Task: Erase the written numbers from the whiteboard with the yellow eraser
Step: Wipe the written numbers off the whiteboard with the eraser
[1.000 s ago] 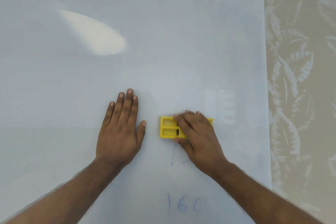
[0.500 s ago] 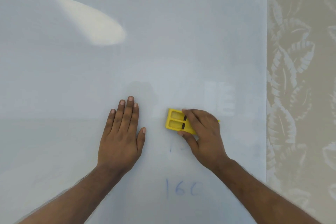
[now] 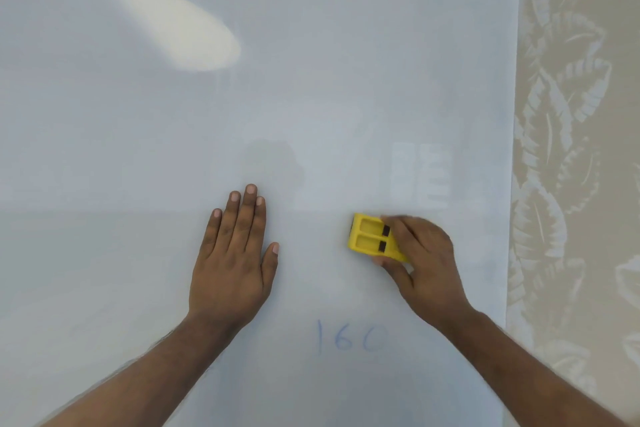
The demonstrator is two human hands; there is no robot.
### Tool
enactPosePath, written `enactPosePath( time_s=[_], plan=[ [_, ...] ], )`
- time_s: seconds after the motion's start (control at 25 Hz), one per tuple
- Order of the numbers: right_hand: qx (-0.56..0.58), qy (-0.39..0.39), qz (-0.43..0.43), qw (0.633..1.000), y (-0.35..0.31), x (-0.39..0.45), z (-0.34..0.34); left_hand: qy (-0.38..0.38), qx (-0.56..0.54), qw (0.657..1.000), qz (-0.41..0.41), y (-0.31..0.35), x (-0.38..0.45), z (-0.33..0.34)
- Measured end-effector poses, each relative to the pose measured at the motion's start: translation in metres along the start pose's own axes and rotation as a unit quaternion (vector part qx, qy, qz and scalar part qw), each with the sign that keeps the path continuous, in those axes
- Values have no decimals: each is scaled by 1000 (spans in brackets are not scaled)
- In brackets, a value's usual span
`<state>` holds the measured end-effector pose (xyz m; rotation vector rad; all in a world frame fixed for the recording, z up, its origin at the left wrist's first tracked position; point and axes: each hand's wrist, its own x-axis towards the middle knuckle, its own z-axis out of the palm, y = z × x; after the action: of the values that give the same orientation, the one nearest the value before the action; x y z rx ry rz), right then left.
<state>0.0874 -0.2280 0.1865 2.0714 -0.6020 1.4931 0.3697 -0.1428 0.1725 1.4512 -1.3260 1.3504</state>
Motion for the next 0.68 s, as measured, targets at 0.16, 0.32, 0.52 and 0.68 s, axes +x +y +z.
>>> enactPosePath(
  time_s=[0.16, 0.32, 0.52, 0.68],
  plan=[
    [30, 14, -22, 999, -36, 5, 26, 11, -2, 1000, -1, 2, -9, 5],
    [-1, -76, -161, 984, -50, -48, 41, 13, -6, 1000, 5, 2, -17, 6],
    [-86, -125, -246, 957, -23, -67, 24, 6, -5, 1000, -1, 4, -28, 7],
    [-60, -76, -167, 981, -38, -54, 28, 5, -2, 1000, -5, 8, -41, 11]
  ],
)
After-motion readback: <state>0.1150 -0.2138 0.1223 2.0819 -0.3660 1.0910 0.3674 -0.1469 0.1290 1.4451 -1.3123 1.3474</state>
